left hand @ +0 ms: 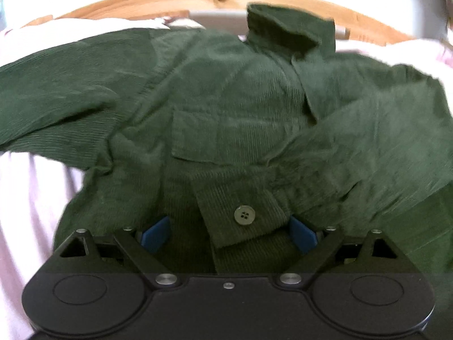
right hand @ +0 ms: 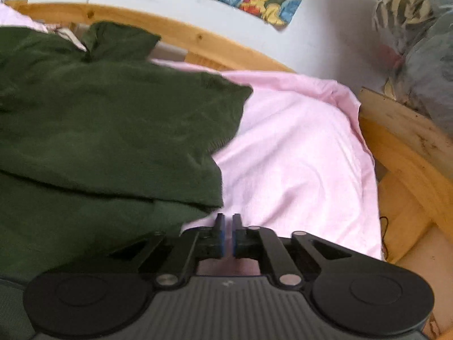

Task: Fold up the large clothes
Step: 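Grasp the other sleeve cuff with the left gripper and fold it across the front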

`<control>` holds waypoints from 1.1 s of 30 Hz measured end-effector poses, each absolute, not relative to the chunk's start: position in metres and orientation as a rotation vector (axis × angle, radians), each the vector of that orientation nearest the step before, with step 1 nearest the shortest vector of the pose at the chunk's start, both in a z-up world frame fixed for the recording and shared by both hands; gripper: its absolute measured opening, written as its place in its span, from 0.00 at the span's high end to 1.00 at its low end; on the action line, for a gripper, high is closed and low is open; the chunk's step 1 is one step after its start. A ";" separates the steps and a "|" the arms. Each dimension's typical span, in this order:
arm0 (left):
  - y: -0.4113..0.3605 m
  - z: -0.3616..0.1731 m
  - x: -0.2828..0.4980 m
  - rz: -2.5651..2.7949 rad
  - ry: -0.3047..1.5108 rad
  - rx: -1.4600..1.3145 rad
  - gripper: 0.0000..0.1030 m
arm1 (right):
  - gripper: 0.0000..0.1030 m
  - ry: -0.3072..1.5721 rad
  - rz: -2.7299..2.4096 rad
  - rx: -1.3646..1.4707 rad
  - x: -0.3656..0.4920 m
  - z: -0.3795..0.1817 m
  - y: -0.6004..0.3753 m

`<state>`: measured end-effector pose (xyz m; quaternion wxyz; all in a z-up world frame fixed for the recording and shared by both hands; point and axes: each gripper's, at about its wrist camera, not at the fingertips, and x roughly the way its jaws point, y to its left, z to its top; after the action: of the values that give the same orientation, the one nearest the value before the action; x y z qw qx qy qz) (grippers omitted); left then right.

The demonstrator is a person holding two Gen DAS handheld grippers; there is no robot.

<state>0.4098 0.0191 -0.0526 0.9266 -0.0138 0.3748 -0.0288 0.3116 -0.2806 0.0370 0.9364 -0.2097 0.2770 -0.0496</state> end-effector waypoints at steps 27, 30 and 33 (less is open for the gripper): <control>0.224 0.052 0.324 0.735 0.868 0.949 0.66 | 0.00 0.317 0.212 -0.100 0.190 0.055 -0.181; 0.221 0.065 0.324 0.733 0.887 0.884 0.84 | 0.00 0.324 0.188 -0.077 0.188 0.057 -0.183; 0.204 0.093 0.321 0.697 0.907 0.770 0.89 | 0.00 0.310 0.170 -0.057 0.185 0.061 -0.186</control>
<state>0.3208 0.2037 0.0934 0.7717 0.3550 0.4186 0.3213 0.1845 -0.1862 0.0611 0.9840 -0.0282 0.1543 0.0846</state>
